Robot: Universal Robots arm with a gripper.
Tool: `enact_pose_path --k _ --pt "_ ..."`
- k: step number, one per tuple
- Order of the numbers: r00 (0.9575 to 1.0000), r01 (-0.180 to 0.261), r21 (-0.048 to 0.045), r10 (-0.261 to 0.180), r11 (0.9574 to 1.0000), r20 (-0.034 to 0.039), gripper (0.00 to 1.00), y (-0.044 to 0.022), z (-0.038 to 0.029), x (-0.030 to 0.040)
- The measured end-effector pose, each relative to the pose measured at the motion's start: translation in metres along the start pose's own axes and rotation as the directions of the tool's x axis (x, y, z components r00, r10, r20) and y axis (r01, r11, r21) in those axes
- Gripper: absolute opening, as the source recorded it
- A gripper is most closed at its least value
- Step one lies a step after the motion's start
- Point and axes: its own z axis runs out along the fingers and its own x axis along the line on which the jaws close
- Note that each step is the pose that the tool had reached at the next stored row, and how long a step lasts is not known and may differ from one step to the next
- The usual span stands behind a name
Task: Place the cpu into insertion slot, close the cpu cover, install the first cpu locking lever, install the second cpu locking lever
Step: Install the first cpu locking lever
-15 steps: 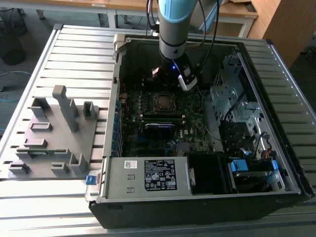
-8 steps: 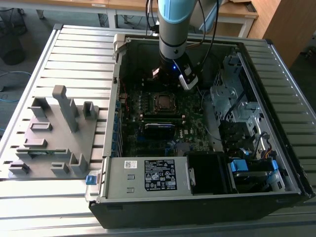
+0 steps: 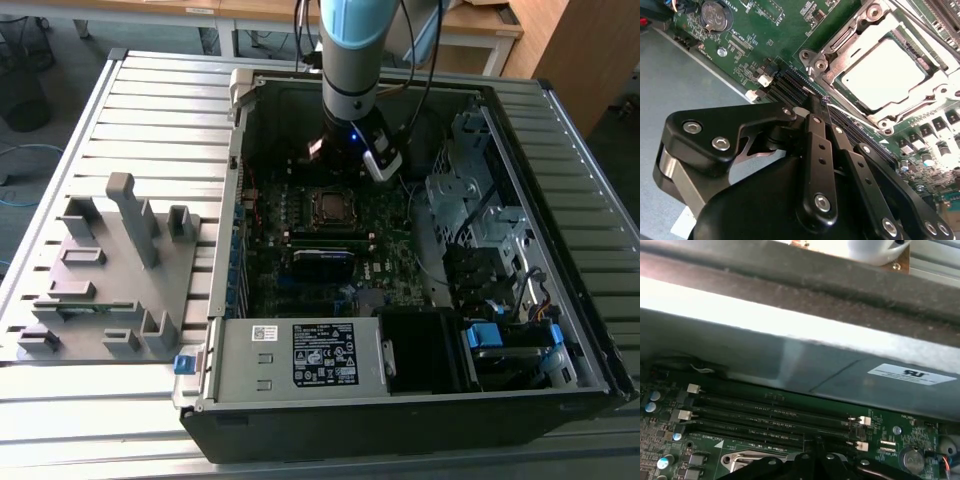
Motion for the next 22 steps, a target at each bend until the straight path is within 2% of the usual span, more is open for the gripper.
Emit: enact_pose_path --k 3,7,11,15,18,21,22 --pt "0.9998 0.02 -0.0026 -0.02 0.9998 -0.0042 0.1 -0.0001 0.0002 0.0001" --pt "0.9996 0.027 -0.0029 -0.027 0.9996 -0.0056 0.1 -0.0001 0.0004 0.0001" --pt "0.9996 0.028 0.0155 -0.028 0.9995 -0.0099 0.1 0.0 -0.0001 0.0001" --pt "0.9995 0.029 0.0247 -0.029 0.9993 -0.0116 0.1 0.0 -0.0002 0.0001" --pt "0.9995 0.032 0.0254 -0.032 0.9992 -0.0077 0.1 0.0001 -0.0002 0.0001" --pt "0.9993 0.036 0.0167 -0.036 0.9992 0.0067 0.1 0.0002 -0.0002 0.0005" --pt "0.9992 0.038 0.0167 -0.038 0.9991 0.012 0.1 0.0002 -0.0002 0.0008"
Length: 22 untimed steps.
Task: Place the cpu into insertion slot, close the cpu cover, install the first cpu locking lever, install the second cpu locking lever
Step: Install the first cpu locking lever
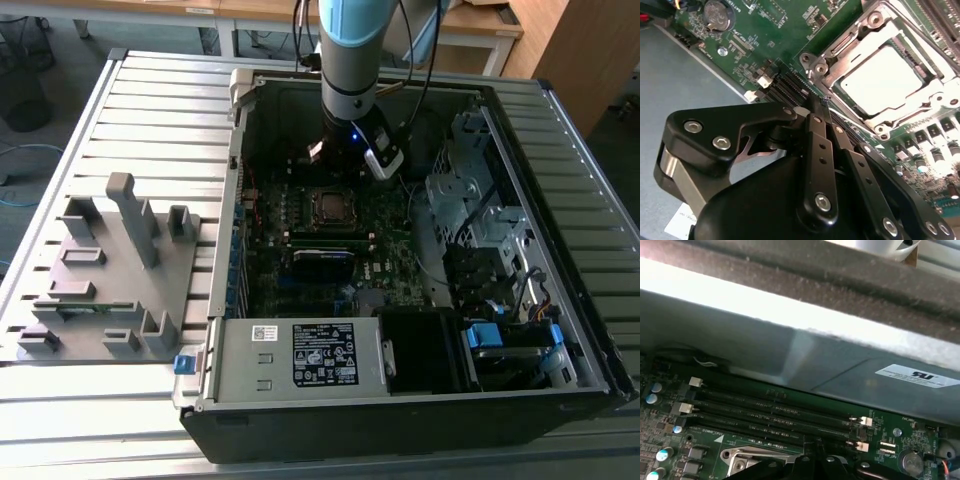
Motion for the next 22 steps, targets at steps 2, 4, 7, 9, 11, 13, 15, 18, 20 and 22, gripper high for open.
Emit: enact_pose_path --k 2,4,7,9,11,13,15,18,20,22 --pt "1.0 0.002 0.0007 -0.002 1.0 0.0048 0.1 0.0001 0.0001 0.0002" --pt "1.0 0.002 0.0012 -0.002 1.0 0.0072 0.1 0.0002 0.0 0.0009" --pt "1.0 0.003 0.0013 -0.003 1.0 0.0078 0.1 0.0003 0.0 0.0013" --pt "1.0 0.002 0.0016 -0.002 1.0 0.0081 0.1 0.0004 -0.0001 0.0013" --pt "0.9998 -0.017 0.0096 0.017 0.9998 0.0118 0.1 0.0005 0.0 0.0014" --pt "0.999 -0.042 0.0229 0.042 0.9989 0.0165 0.1 0.0004 0.0 0.0013" --pt "0.9978 -0.064 0.0363 0.063 0.9973 0.0207 0.1 0.0004 0.0 0.0013" --pt "0.9965 -0.081 0.0504 0.08 0.9955 0.0235 0.1 0.0011 -0.0001 0.0012" --pt "0.9961 -0.085 0.0512 0.084 0.995 0.0247 0.1 0.0016 0.0 0.0011" --pt "0.9959 -0.087 0.0515 0.086 0.9948 0.0256 0.1 0.0021 0.0001 0.002"
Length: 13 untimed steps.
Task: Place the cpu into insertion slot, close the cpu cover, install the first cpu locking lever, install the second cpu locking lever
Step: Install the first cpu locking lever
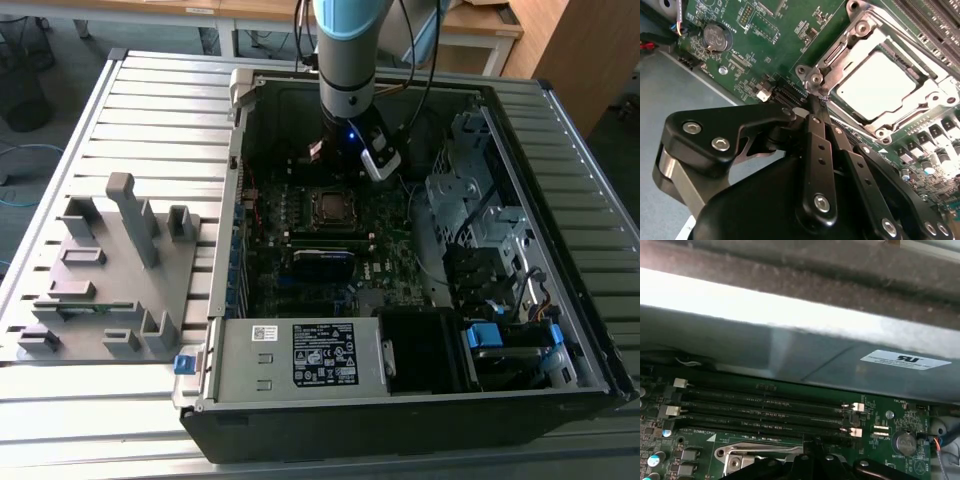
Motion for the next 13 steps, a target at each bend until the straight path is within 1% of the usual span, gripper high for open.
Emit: enact_pose_path --k 6,8,11,13 --pt "0.9999 -0.011 0.0013 0.011 0.9999 0.0057 0.1 0.0029 -0.0006 0.0071" --pt "0.9999 -0.013 -0.0008 0.013 0.9999 0.0072 0.1 0.0038 -0.0007 0.0086" --pt "0.9998 -0.018 -0.0067 0.018 0.9998 0.0096 0.1 0.0049 -0.0009 0.011" --pt "0.9996 -0.026 -0.0065 0.027 0.9996 0.0117 0.1 0.0052 -0.0009 0.0115"
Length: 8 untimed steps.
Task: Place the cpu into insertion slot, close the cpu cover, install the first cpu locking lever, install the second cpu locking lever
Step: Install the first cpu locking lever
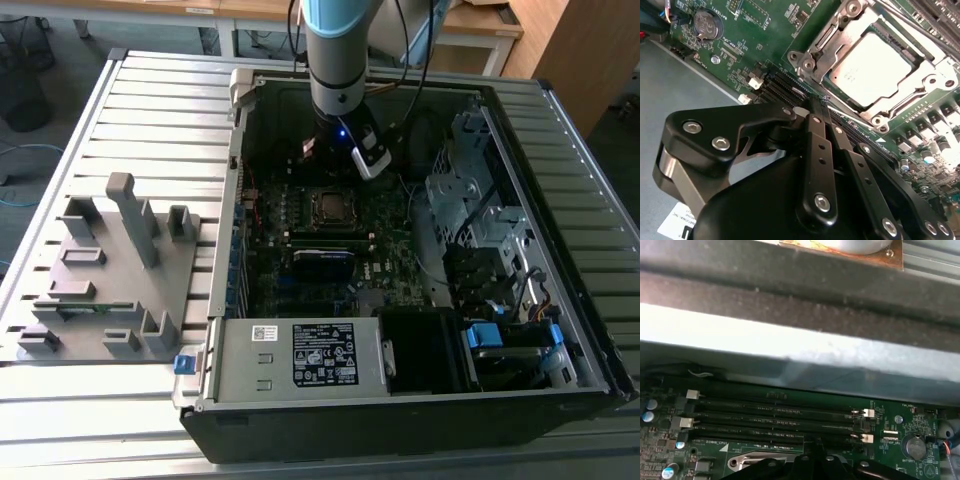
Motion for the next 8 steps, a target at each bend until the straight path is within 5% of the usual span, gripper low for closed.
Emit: enact_pose_path --k 5,8 --pt "0.998 -0.061 0.0105 0.061 0.9981 0.0141 0.1 0.0 0.0 0.0002" --pt "0.9974 -0.071 0.0123 0.071 0.9974 0.0162 0.1 0.0 -0.0001 0.0003"
